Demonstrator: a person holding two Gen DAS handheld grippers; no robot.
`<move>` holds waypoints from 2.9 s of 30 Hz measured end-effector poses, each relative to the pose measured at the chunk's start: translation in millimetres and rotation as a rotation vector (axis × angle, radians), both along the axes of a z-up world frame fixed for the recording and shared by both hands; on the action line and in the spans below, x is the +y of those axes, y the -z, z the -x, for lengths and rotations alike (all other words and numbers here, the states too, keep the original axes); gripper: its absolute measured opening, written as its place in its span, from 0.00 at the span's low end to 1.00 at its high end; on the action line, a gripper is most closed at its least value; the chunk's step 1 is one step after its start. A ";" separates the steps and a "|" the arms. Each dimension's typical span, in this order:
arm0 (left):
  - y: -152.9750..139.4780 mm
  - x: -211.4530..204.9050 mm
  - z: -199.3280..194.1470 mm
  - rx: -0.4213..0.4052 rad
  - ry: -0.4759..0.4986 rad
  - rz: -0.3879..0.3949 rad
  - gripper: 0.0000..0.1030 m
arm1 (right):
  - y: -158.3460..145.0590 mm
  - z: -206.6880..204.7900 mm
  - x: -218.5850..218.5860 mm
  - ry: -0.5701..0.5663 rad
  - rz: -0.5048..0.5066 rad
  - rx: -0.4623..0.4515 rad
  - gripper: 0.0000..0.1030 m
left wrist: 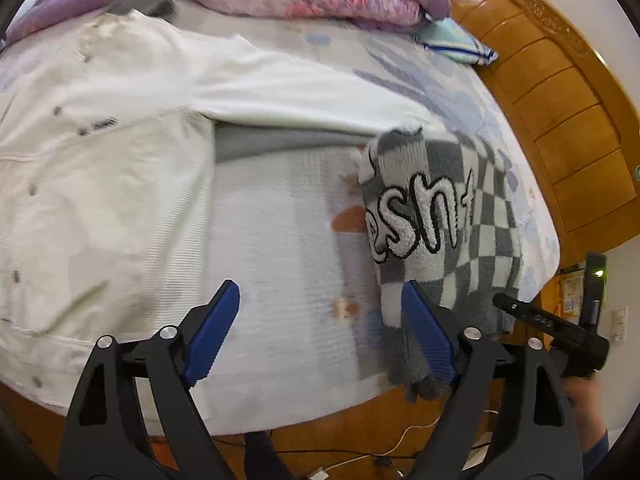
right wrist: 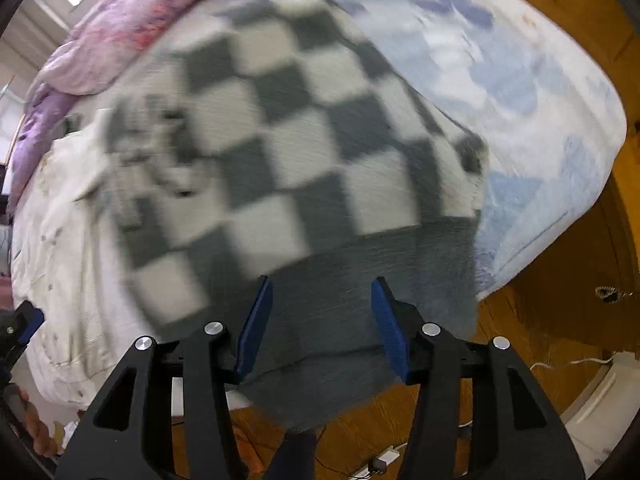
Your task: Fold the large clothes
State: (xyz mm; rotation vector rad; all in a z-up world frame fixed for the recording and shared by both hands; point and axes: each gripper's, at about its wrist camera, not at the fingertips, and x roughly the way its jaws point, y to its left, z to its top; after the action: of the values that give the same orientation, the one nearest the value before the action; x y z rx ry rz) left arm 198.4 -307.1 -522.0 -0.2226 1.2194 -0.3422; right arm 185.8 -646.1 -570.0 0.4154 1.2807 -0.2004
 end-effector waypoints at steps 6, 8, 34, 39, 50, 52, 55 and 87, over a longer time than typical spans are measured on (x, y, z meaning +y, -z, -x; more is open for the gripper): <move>-55.3 54.9 22.5 -0.064 -0.029 -0.032 0.87 | -85.0 12.0 102.8 -0.086 -0.009 -0.128 0.51; -75.4 75.5 30.9 -0.088 -0.038 -0.036 0.87 | -108.9 17.0 134.5 -0.093 -0.012 -0.166 0.55; -405.1 294.2 203.8 -0.528 -0.097 -0.156 0.93 | -425.3 158.0 384.5 -0.243 0.126 -0.557 0.89; -446.8 290.6 228.6 -0.577 -0.134 -0.189 0.94 | -459.7 175.5 381.0 -0.289 0.136 -0.619 0.91; -495.6 258.9 275.7 -0.631 -0.203 -0.253 0.94 | -501.3 210.4 352.4 -0.361 0.131 -0.708 0.92; -502.3 252.7 283.7 -0.649 -0.205 -0.269 0.94 | -506.2 215.5 348.0 -0.369 0.125 -0.718 0.92; -510.3 248.2 292.7 -0.662 -0.218 -0.259 0.94 | -515.2 223.1 344.1 -0.379 0.123 -0.742 0.92; -552.7 250.2 320.4 -0.766 -0.235 -0.254 0.95 | -534.7 247.6 343.0 -0.377 0.139 -0.830 0.92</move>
State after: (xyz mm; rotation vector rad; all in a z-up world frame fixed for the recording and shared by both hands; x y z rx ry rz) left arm -122.1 -56.9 30.7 -0.0036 0.4627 -0.0460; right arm -61.7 -303.1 -35.3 0.0996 0.5014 0.1931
